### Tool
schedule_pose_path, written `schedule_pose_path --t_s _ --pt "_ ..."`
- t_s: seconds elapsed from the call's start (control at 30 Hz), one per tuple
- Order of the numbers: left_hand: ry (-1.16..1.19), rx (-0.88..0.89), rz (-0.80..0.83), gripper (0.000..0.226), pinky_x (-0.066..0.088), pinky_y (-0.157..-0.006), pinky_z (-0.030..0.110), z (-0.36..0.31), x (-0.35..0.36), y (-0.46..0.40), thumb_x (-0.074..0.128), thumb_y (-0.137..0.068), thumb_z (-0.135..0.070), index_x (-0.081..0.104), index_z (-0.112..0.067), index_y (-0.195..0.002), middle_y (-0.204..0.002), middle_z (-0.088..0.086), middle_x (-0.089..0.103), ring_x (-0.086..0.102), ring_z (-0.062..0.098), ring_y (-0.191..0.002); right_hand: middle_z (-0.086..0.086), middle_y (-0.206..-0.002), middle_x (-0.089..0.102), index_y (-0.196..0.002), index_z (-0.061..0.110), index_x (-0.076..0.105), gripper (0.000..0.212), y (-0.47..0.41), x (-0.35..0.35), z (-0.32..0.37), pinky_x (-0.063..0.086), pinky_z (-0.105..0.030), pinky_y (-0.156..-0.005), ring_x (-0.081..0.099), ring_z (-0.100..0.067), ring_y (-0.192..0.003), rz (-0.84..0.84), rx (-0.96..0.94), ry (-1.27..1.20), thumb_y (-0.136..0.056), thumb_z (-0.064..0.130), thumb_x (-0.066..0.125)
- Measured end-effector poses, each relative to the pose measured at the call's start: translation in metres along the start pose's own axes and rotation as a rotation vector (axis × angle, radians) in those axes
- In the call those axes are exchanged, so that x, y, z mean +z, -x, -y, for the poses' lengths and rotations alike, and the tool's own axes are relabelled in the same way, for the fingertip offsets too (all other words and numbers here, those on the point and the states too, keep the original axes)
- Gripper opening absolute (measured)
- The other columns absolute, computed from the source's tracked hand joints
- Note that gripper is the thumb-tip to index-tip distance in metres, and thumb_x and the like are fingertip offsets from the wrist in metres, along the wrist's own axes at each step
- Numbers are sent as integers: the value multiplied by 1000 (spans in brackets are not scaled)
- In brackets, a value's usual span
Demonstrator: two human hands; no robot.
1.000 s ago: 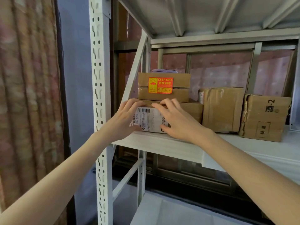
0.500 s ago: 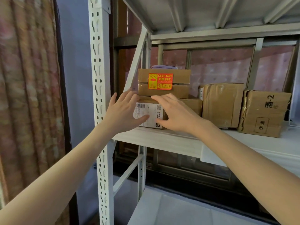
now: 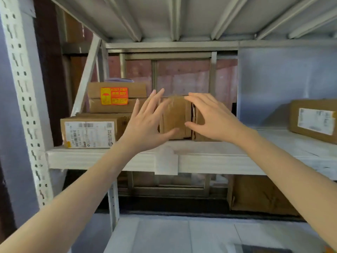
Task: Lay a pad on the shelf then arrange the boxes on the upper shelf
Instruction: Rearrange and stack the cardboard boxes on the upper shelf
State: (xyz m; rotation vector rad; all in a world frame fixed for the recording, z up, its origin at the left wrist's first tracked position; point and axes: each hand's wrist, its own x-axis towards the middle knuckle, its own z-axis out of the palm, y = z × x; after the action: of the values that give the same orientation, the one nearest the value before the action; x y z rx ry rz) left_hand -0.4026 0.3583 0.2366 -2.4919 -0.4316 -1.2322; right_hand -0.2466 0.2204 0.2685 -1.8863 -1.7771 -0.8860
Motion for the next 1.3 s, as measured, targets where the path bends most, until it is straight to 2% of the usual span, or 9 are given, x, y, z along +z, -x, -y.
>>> schedule_pose_path --t_s 0.2,0.5,0.7,0.8,1.0,1.3 --pt "94 60 2 75 3 -115 51 -94 27 -47 44 -82 -65 26 -26 -144 -159 -2 7 0 18 -147 3 -152 28 -144 22 28 69 69 -53 -82 30 -46 -109 23 -16 -140 -13 129 46 -86 45 57" --pt "235 117 -15 73 1 -115 50 -263 74 -108 48 -83 -62 28 -25 -143 -159 -2 11 3 17 -147 3 -150 32 -142 23 30 65 171 -117 -211 27 -41 -109 27 -16 -138 6 222 119 -86 43 56" --pt "301 137 -6 76 -1 -116 47 -357 101 -142 42 -82 -67 23 -28 -145 -158 -4 10 2 16 -147 6 -150 30 -142 28 28 69 234 -149 -287 29 -44 -108 26 -15 -137 3 295 172 -83 48 59" --pt "307 154 4 78 2 -117 48 -393 114 -155 42 -81 -67 22 -29 -145 -158 -4 10 3 16 -147 4 -152 27 -143 27 27 71 256 -160 -316 29 -48 -111 24 -17 -139 4 331 168 -83 46 60" --pt "329 225 16 78 3 -116 44 -447 139 -180 51 -82 -60 23 -26 -146 -158 -5 11 5 16 -146 -1 -155 21 -145 22 24 72 283 -169 -370 28 -46 -111 21 -22 -141 -8 417 166 -86 42 58" --pt "343 225 89 78 4 -118 42 -492 194 -211 50 -84 -58 19 -26 -148 -159 -6 8 1 14 -147 -3 -155 17 -145 24 21 73 292 -145 -439 28 -48 -111 18 -26 -141 -9 497 98 -85 42 58"
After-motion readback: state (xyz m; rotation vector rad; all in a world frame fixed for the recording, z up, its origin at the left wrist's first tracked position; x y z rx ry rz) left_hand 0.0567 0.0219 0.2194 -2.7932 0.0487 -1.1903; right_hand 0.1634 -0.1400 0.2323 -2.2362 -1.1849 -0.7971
